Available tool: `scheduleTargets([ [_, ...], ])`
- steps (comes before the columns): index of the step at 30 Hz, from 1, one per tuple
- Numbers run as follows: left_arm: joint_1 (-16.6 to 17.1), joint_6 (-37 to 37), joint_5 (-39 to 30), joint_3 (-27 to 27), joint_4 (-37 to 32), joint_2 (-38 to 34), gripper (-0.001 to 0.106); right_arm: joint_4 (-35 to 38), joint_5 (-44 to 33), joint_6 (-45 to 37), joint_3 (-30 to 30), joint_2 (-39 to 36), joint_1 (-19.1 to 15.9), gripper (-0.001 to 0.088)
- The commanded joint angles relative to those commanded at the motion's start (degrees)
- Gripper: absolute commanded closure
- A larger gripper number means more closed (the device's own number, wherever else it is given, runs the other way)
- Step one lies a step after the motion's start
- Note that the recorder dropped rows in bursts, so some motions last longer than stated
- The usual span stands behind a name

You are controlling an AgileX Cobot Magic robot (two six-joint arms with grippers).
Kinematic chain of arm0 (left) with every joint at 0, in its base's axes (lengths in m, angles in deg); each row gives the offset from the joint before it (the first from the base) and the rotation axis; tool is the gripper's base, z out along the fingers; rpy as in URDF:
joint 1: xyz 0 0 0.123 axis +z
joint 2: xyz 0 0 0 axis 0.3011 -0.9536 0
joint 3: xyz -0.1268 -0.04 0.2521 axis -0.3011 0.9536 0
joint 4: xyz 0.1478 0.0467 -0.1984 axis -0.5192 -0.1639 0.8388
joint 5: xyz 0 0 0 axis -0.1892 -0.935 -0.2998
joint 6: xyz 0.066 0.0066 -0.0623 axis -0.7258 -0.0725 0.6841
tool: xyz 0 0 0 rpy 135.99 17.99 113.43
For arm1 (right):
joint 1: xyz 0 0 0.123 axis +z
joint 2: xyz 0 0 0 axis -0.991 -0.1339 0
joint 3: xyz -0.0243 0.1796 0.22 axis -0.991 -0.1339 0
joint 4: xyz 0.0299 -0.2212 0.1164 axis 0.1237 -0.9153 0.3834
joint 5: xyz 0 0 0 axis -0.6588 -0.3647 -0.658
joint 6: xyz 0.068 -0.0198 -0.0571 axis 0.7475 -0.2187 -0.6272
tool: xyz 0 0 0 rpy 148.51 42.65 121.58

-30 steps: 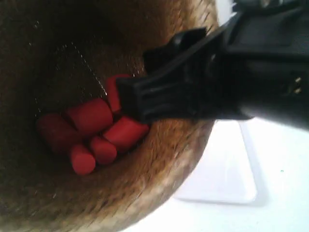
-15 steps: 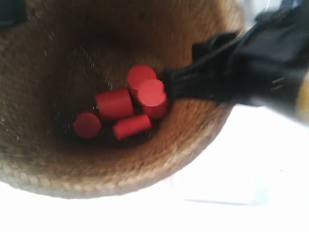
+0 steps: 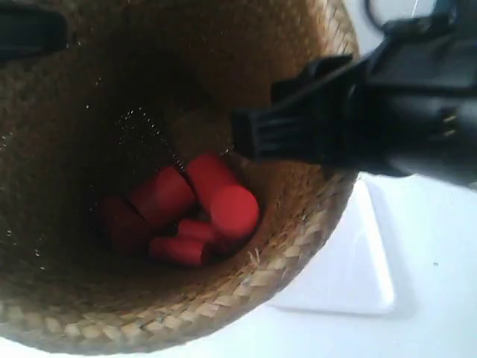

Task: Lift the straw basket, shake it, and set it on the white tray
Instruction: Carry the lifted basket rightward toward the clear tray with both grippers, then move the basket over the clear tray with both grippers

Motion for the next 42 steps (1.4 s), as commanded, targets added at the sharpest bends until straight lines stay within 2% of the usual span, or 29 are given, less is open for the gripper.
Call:
scheduleTargets([
  [2,0.0,-0.1,7.2,4.7,2.6,-3.5,0.105,-10.4,-4.5,8.0,-3.5,-5.4,-3.0,0.0868],
  [3,0.0,0.0,7.4,5.7,3.4,-5.1,0.105,-10.8,-4.8,6.5,-4.1,-7.9,-4.8,0.0868],
  [5,0.0,0.9,1.4,4.0,5.5,-5.4,0.105,-1.8,-4.8,0.0,-0.6,-8.6,-4.6,0.0868],
  [6,0.0,-0.6,-4.6,1.4,5.9,-3.4,0.105,5.7,-4.6,-5.1,2.0,-7.0,-2.6,0.0868],
  [8,0.0,-1.3,-7.5,-2.0,5.3,-0.1,0.105,10.1,-3.7,-8.8,4.9,-3.6,1.1,0.0868],
  [10,0.0,-1.9,-3.4,-1.9,4.4,2.1,0.105,4.7,-0.8,-7.3,3.3,-1.8,3.0,0.0868],
  [12,0.0,-1.6,5.3,2.4,5.8,0.7,0.105,-10.6,-4.6,5.2,-1.3,-5.2,0.7,0.0868],
  [13,0.0,-1.8,7.3,4.1,6.9,-1.2,0.105,-13.7,-5.2,8.1,-2.5,-7.3,-1.5,0.0868],
  [14,0.0,-1.0,6.7,5.1,7.4,-2.9,0.105,-12.9,-5.1,6.1,-2.3,-9.3,-3.3,0.0868],
  [15,0.0,1.0,3.3,4.7,7.4,-3.5,0.105,-6.6,-5.1,2.0,-0.5,-9.8,-3.7,0.0868],
  [17,0.0,1.1,-5.1,1.0,7.4,-1.8,0.105,6.1,-4.6,-7.7,4.8,-7.6,-1.3,0.0868],
  [19,0.0,-0.9,-8.7,-2.2,7.1,0.6,0.105,10.4,-3.4,-10.8,7.2,-4.2,1.8,0.0868],
  [21,0.0,-2.3,-3.2,-1.4,4.4,1.9,0.105,2.5,-1.1,-7.3,5.2,-2.2,3.0,0.0868],
  [23,0.0,-1.1,6.4,2.4,3.2,-0.1,0.105,-10.1,-4.8,4.9,1.1,-4.9,-0.4,0.0868],
  [24,0.0,-0.9,9.0,4.3,3.8,-2.1,0.105,-12.7,-5.1,6.0,-0.4,-7.2,-3.1,0.0868],
  [25,0.0,2.5,4.6,3.9,4.7,-4.2,0.105,-5.1,-4.9,-0.2,0.5,-9.0,-5.8,0.0868],
  [27,0.0,5.3,-6.0,-1.3,5.2,-1.6,0.105,14.6,-4.8,-13.9,6.6,-4.2,-2.5,0.0868],
  [28,0.0,6.5,-5.9,-2.3,4.9,-0.5,0.105,15.0,-1.6,-14.2,6.6,-1.9,-1.2,0.0868],
  [29,0.0,3.4,0.8,-1.3,1.7,0.2,0.105,6.7,5.1,-10.8,3.8,-0.3,-0.4,0.0868],
  [31,0.0,7.7,9.3,2.6,0.8,-3.7,0.105,-10.6,-3.0,5.5,-1.8,-4.6,-3.5,0.0868],
  [32,0.0,9.7,5.6,0.5,1.4,-3.9,0.105,-3.3,-7.3,2.3,0.4,-4.9,-3.8,0.0868],
  [34,0.0,6.3,-2.2,-4.9,1.5,-0.9,0.105,7.8,-0.2,-6.7,4.7,0.2,0.0,0.0868],
  [35,0.0,4.8,-0.7,-5.2,0.3,-0.2,0.105,4.9,2.8,-6.3,4.0,1.8,0.8,0.0868],
  [36,0.0,4.7,5.0,-2.3,-3.3,-1.2,0.105,-8.3,1.7,0.2,0.3,0.6,-0.1,0.0868],
  [37,0.0,6.3,7.9,0.1,-3.3,-3.1,0.105,-13.0,-2.7,5.9,-1.8,-1.8,-1.7,0.0868],
  [38,0.0,11.0,6.1,1.6,-2.3,-5.2,0.105,-11.2,-7.8,5.7,-2.3,-5.8,-4.0,0.0868],
  [39,0.0,11.6,1.9,0.4,-1.4,-5.2,0.105,-4.3,-8.2,0.9,-0.5,-5.6,-3.6,0.0868],
  [40,0.0,9.2,-4.2,-3.0,-0.5,-3.2,0.105,5.2,-6.1,-4.9,3.4,-3.3,-1.3,0.0868],
  [42,0.0,8.1,-5.8,-5.7,-1.3,-0.8,0.105,9.0,-1.3,-7.7,4.9,-0.1,1.5,0.0868],
])
